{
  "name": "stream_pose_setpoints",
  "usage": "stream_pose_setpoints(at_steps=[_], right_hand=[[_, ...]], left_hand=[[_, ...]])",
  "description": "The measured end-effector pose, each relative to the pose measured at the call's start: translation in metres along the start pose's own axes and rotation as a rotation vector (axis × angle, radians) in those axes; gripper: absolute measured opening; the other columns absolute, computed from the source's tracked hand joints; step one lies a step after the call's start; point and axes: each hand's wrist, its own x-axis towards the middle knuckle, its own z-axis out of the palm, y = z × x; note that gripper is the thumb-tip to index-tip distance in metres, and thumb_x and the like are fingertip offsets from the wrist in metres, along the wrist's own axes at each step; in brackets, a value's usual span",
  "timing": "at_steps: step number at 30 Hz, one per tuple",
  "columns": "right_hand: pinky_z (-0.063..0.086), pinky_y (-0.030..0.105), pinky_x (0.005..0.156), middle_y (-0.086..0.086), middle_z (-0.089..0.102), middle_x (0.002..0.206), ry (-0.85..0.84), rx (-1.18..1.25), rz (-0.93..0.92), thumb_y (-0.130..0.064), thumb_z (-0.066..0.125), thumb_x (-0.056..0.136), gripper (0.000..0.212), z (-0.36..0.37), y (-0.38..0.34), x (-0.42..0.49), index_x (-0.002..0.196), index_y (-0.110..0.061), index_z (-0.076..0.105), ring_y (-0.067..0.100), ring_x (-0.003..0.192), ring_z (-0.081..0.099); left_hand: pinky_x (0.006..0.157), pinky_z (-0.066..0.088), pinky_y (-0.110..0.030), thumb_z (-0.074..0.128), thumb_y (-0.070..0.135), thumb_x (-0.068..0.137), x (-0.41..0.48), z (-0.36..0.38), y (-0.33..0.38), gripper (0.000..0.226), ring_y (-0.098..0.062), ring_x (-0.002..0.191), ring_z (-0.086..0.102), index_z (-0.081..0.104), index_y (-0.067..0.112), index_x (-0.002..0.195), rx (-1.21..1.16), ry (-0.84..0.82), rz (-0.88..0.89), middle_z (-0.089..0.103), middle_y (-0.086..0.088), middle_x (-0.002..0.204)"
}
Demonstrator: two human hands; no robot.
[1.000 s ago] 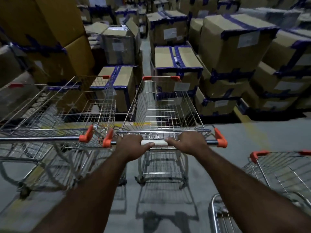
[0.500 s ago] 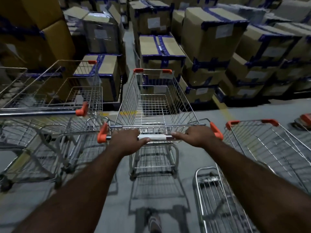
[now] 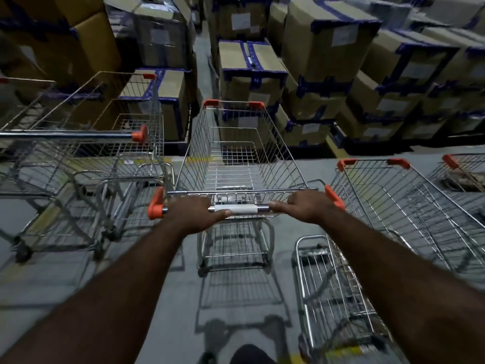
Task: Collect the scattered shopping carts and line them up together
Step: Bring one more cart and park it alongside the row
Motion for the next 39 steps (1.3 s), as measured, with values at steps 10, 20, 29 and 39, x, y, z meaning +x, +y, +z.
stream_pose_setpoints(at_steps=[10,20,29,39], right_hand=[[0.026,0.047,0.112,0.004,0.071,0.121,0.059,-0.046,-0.005,-0.095,0.012,0.081,0.103,0.014,0.011,-0.085,0.116,-0.021,0.075,0.02,0.118,0.062],[0.013,0.064,0.119,0.0,0.074,0.101,0.069,0.016,-0.082,-0.111,0.004,0.055,0.115,0.056,0.043,-0.155,0.085,-0.025,0.074,0.023,0.109,0.065],[0.029,0.061,0.114,-0.006,0.058,0.069,0.091,0.04,-0.096,-0.109,0.006,0.058,0.098,0.076,0.05,-0.221,0.062,-0.026,0.058,0.021,0.087,0.064],[0.025,0.06,0.114,-0.005,0.066,0.071,0.057,0.029,-0.107,-0.106,0.003,0.064,0.103,0.091,0.048,-0.287,0.067,-0.023,0.064,0.017,0.084,0.066]], left_hand=[[0.088,0.051,-0.036,0.026,0.094,0.074,-0.065,0.018,0.035,0.078,-0.023,0.093,0.067,0.061,0.026,0.092,-0.125,-0.043,-0.058,0.072,0.001,0.096],[0.067,0.033,-0.032,0.04,0.074,0.09,-0.162,0.031,0.101,0.051,-0.022,0.083,0.052,0.053,0.026,0.082,-0.099,-0.011,-0.083,0.057,-0.002,0.089],[0.065,0.032,-0.033,0.038,0.08,0.086,-0.218,0.045,0.13,0.057,-0.022,0.08,0.049,0.05,0.025,0.076,-0.099,0.022,-0.055,0.053,-0.001,0.083],[0.087,0.049,-0.043,0.003,0.105,0.057,-0.263,0.079,0.139,0.095,-0.026,0.091,0.062,0.056,0.03,0.082,-0.066,0.104,-0.067,0.064,0.001,0.088]])
